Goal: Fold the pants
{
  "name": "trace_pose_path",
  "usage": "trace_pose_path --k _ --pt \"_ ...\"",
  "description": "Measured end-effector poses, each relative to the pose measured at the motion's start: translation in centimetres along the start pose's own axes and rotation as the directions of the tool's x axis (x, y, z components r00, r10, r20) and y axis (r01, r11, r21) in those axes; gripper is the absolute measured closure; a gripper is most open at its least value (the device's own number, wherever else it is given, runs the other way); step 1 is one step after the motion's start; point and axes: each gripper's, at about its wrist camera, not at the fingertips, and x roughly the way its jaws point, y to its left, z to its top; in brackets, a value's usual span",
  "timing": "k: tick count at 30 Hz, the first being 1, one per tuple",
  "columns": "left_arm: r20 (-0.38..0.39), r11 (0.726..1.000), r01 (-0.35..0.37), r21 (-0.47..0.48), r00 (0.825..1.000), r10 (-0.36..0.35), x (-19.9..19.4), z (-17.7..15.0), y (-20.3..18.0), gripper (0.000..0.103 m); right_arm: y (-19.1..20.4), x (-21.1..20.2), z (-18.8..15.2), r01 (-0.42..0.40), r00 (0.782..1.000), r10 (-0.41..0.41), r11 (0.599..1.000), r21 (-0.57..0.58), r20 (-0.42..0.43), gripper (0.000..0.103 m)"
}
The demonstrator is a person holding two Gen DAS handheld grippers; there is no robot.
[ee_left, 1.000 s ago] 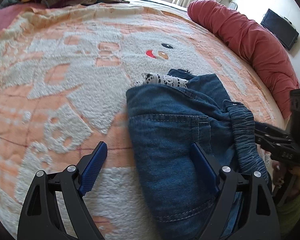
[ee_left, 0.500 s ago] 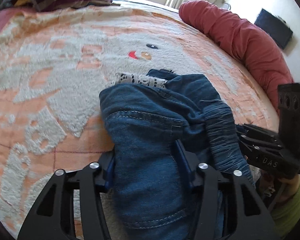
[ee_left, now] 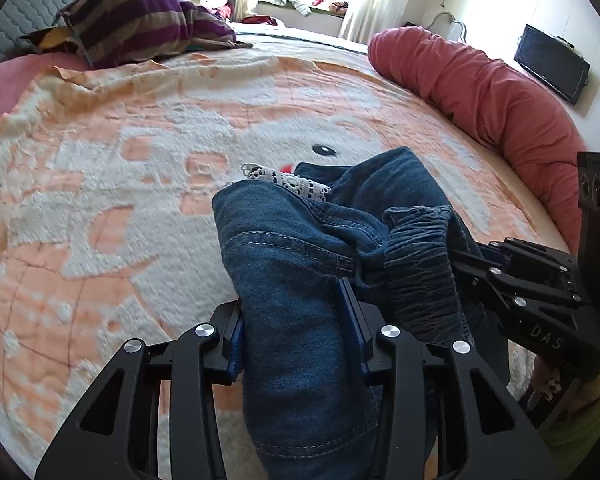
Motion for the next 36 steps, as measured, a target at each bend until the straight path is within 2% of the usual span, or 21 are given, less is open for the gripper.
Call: trace_pose_path --k 6,11,23,29,34,36 --pt "0.014 1.000 -0.025 -0.016 1.000 0.025 0.8 1.8 0.9 0.065 -0.1 1.4 1.7 0.022 1.000 -0.022 1.000 -0.015 0.009 0.091" --pt "0.025 0.999 -0.036 -0.016 0.999 0.037 1.8 2.8 1.1 0.065 -0.8 2.1 2.6 0.043 0.999 -0.043 0.999 -0.008 0.018 0.095" --pt "-0.002 0.998 -0.060 -0.013 0.998 0.060 3.3 2.8 1.9 0.063 -2.6 3.7 1.8 0.071 0.997 -0.071 0.997 0.025 -0.020 0.095" --pt "-0.017 0.997 -0.068 -0.030 0.998 0.068 3.7 2.5 2.4 0.055 -3.5 4.2 1.1 0.100 0.994 -0.097 0.993 0.059 -0.048 0.089" --pt "-0.027 0.997 -0.076 -0.035 0.997 0.075 3.9 2.3 2.6 0.050 -4.0 4.8 0.8 0.145 0.987 -0.140 0.987 0.062 -0.079 0.076" --pt "-0.035 0.996 -0.083 -0.037 0.996 0.082 4.1 2.2 2.6 0.044 -4.2 5.1 0.6 0.156 0.984 -0.149 0.985 0.070 -0.093 0.074"
